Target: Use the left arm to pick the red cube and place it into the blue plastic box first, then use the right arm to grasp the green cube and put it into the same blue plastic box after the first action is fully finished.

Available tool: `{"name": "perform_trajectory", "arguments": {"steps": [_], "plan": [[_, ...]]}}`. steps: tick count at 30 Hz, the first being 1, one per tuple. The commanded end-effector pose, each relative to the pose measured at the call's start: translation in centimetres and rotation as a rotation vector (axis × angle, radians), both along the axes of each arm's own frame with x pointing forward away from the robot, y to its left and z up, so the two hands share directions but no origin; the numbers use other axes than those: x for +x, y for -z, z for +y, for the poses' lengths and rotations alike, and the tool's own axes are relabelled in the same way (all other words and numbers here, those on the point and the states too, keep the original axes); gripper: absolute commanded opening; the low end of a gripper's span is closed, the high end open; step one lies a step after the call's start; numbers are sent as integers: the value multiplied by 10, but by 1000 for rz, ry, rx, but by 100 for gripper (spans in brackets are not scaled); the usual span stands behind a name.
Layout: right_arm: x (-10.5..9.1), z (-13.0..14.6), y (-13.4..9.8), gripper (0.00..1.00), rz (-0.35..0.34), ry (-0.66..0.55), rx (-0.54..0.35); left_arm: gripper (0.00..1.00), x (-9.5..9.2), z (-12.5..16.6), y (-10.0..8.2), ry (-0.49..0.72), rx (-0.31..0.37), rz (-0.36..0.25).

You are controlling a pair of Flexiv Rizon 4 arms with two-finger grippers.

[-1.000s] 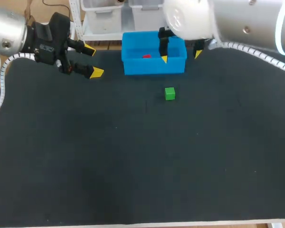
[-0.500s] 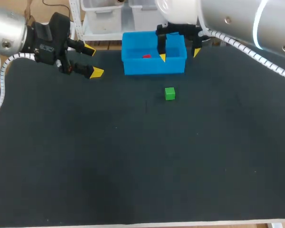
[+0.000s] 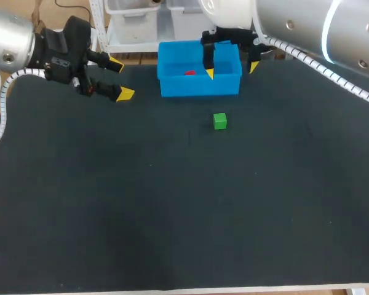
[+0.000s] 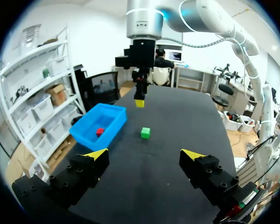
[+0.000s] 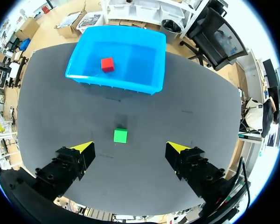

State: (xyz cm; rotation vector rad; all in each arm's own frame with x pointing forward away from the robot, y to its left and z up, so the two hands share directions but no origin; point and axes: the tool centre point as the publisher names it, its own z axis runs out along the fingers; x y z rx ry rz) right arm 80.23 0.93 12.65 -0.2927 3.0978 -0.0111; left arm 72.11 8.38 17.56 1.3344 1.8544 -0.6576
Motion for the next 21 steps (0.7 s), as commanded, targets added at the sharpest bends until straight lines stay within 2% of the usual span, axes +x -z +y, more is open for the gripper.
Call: {"name": "perform_trajectory", "arguments": {"steps": [1, 12, 21], "plan": [[-2, -4, 8, 100, 6, -7, 6, 100, 0, 1, 1, 3, -3, -3], [1, -6, 30, 100, 40, -47, 25, 100, 0, 1, 1, 3, -3, -3], [-1, -3, 50, 100, 79, -13, 34, 100, 0, 1, 1, 3, -3, -3]]}}
